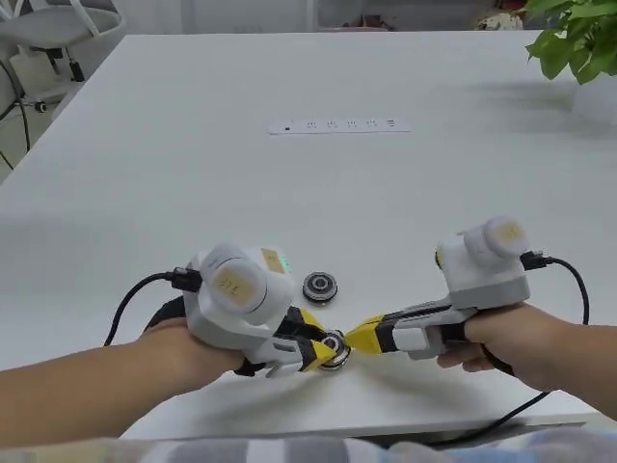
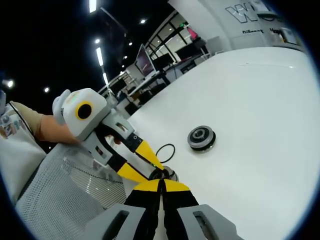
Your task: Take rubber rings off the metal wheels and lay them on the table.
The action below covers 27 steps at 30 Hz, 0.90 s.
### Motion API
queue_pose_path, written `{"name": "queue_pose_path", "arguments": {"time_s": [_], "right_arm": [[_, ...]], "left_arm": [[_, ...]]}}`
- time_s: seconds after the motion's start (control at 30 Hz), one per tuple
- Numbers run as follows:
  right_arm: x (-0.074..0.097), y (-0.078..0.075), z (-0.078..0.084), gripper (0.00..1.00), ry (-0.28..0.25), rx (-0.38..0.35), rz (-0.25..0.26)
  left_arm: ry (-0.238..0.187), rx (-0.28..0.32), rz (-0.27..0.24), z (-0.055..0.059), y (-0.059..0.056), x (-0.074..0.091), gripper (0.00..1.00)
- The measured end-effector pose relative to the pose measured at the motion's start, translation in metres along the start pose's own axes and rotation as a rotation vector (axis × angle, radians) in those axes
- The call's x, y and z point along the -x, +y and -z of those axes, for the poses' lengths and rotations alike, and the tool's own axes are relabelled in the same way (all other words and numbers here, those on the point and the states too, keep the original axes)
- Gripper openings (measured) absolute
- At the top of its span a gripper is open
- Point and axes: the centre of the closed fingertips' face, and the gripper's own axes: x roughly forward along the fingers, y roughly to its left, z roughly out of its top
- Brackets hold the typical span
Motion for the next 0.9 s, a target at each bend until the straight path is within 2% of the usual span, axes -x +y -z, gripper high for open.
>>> {"name": "queue_pose_path", "arguments": {"time_s": [0.17, 0.2, 0.23, 0.27, 0.43, 0.57, 0.9], "right_arm": [[-0.003, 0.005, -0.003, 0.0, -0.004, 0.016, -0.033], [-0.005, 0.022, -0.005, 0.0, -0.014, -0.003, -0.12], [-0.007, 0.018, -0.005, 0.0, -0.004, 0.013, -0.075], [-0.006, 0.014, -0.004, 0.0, 0.004, 0.042, -0.066], [-0.002, -0.001, 0.002, 0.0, 0.017, 0.025, -0.029], [0.002, -0.006, -0.002, 0.0, -0.004, 0.016, -0.009], [0.001, -0.008, -0.001, 0.0, 0.004, 0.03, 0.003]], "left_arm": [[0.0, 0.001, -0.001, 0.0, 0.0, 0.0, 0.12], [-0.001, 0.001, -0.003, 0.0, 0.001, 0.0, 0.12], [0.002, 0.002, -0.002, 0.0, 0.001, -0.001, 0.12], [-0.002, 0.003, -0.004, 0.001, 0.001, -0.001, 0.12], [-0.006, 0.007, -0.003, 0.001, 0.001, 0.0, 0.12], [-0.008, 0.009, -0.001, 0.0, 0.001, 0.0, 0.12], [-0.022, 0.047, 0.016, -0.001, 0.001, -0.001, 0.14]]}}
